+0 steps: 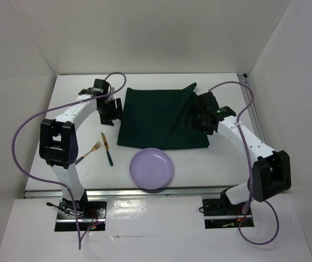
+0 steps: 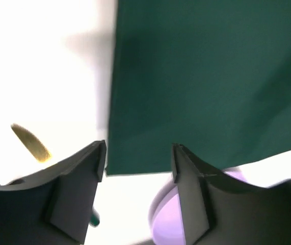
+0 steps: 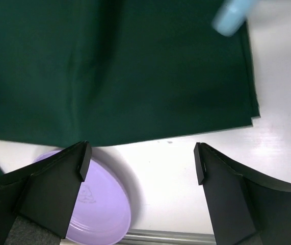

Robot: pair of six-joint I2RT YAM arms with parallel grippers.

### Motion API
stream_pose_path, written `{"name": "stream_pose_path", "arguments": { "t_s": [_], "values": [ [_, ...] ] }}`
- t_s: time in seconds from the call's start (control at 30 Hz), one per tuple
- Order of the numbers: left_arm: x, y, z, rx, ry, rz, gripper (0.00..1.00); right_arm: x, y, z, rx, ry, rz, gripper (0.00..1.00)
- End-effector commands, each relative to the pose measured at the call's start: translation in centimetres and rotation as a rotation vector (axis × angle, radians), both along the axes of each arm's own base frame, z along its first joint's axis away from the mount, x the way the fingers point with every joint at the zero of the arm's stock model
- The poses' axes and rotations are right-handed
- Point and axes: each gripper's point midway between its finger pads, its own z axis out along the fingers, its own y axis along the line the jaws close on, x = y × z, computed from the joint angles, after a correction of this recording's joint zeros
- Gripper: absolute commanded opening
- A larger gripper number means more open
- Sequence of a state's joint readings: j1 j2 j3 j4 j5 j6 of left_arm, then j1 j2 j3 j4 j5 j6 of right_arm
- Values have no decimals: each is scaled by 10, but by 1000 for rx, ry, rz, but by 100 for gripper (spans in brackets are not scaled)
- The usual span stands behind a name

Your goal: Set the dinner table for one person

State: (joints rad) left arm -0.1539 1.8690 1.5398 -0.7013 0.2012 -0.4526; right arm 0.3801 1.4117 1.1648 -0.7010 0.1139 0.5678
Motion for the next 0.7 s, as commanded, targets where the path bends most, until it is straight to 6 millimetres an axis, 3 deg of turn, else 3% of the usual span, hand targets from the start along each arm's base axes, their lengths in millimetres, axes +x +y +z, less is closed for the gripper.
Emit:
{"name": "stream_pose_path", "arguments": {
  "t_s": [0.0, 0.07, 0.17, 0.23, 0.33, 0.47, 0.67],
  "values": [
    [-8, 0, -9, -4, 9, 25, 76, -14, -23, -32, 67, 128, -169, 94],
    [-11, 1, -12, -2, 19, 25, 84, -18, -41, -44, 148, 122, -246, 94],
    [-22, 10, -34, 48, 88, 57, 96, -24, -43, -52, 333, 82, -299, 92],
    [-33, 8, -43, 30, 134, 81, 96, -21, -30, -52, 447, 64, -297, 92],
    [-40, 3, -52, -4, 160, 81, 96, -24, -26, -69, 508, 77, -331, 92],
    [-48, -10, -60, -56, 184, 58, 96, -6, -21, -75, 581, 43, -373, 92],
    [-59, -20, -75, -78, 237, 67, 95, 0, -25, -101, 523, 131, -530, 89]
  ]
}}
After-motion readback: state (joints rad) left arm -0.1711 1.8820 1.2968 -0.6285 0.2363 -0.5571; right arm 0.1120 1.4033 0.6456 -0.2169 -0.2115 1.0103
